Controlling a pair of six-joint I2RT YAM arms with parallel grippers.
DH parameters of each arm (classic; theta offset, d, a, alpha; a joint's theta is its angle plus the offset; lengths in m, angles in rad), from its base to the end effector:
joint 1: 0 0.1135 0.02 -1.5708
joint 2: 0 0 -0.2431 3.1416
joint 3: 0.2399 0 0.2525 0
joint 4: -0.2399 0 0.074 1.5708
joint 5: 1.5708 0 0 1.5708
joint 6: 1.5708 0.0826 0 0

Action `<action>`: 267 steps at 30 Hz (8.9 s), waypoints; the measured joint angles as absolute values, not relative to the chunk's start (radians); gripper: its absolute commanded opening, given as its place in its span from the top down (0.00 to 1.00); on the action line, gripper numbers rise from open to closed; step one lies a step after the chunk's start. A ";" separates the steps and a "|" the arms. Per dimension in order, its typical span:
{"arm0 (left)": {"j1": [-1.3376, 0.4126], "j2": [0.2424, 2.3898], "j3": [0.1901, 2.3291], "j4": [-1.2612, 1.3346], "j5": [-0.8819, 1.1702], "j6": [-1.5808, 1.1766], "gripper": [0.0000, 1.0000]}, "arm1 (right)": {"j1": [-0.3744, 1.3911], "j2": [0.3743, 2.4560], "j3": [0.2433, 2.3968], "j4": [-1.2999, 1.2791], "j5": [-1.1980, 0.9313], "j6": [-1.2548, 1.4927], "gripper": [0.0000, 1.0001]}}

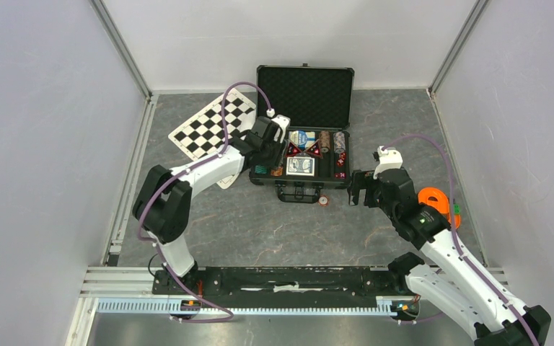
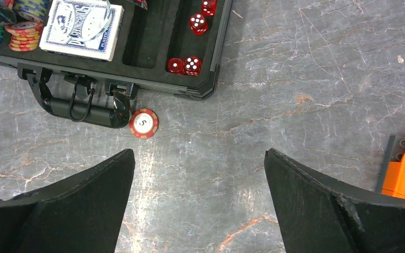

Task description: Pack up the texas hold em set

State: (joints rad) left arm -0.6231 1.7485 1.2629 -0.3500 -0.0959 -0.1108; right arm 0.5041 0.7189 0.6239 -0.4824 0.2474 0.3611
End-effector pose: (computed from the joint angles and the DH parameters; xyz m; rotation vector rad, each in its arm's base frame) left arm 0.3397 -0.2344 0.1755 0.5683 2.3457 -0.2253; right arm 0.1989 0.0866 0.2259 -0.0090 2.1382 0.2440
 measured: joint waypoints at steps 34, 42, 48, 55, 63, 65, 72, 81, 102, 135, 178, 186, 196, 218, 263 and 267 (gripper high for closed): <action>-0.624 1.804 1.298 -0.360 -0.134 -0.077 0.77 | 0.504 0.726 0.624 -0.482 0.247 0.361 0.01; -0.624 1.794 1.301 -0.366 -0.157 -0.077 0.81 | 0.504 0.726 0.624 -0.482 0.247 0.361 0.01; -0.622 1.782 1.301 -0.387 -0.186 -0.077 0.87 | 0.504 0.726 0.624 -0.482 0.247 0.361 0.01; -0.607 1.776 1.301 -0.395 -0.190 -0.082 0.97 | 0.504 0.726 0.624 -0.482 0.244 0.361 0.01; -0.601 1.762 1.301 -0.396 -0.186 -0.084 0.98 | 0.504 0.726 0.624 -0.482 0.243 0.361 0.01; -0.596 1.748 1.301 -0.399 -0.188 -0.084 0.98 | 0.504 0.726 0.624 -0.482 0.243 0.361 0.01; -0.582 1.680 1.267 -0.375 -0.161 -0.037 0.98 | 0.504 0.731 0.624 -0.483 0.243 0.361 0.01; -0.572 1.503 0.978 -0.133 -0.007 0.115 0.98 | 0.504 0.734 0.624 -0.487 0.243 0.361 0.01; -0.481 1.493 0.941 -0.028 0.501 0.497 0.98 | 0.504 0.726 0.624 -0.491 0.239 0.361 0.01; -0.482 1.689 1.051 -0.086 0.477 0.622 0.98 | 0.504 0.755 0.624 -0.494 0.235 0.361 0.01; -0.575 1.864 1.380 -0.556 0.210 0.814 0.89 | 0.504 0.776 0.624 -0.428 0.087 0.361 0.01; -0.575 1.863 1.365 -0.533 0.197 0.812 0.77 | 0.504 0.770 0.624 -0.444 0.091 0.362 0.01; -0.576 1.839 1.322 -0.483 0.182 0.791 0.67 | 0.504 0.728 0.624 -0.459 0.106 0.362 0.01; -0.572 1.776 1.281 -0.478 0.132 0.755 0.54 | 0.504 0.729 0.624 -0.465 0.110 0.362 0.01; -0.569 1.837 1.312 -0.395 0.290 0.602 0.98 | 0.504 0.723 0.608 -0.480 0.116 0.369 0.01; -0.569 1.820 1.311 -0.408 0.291 0.601 0.98 | 0.504 0.723 0.608 -0.480 0.117 0.369 0.01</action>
State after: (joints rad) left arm -0.5690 1.8202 1.3109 -0.4076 0.2913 0.6014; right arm 0.5037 0.7227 0.6083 -0.4801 0.1165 0.3695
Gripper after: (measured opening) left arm 0.026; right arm 0.993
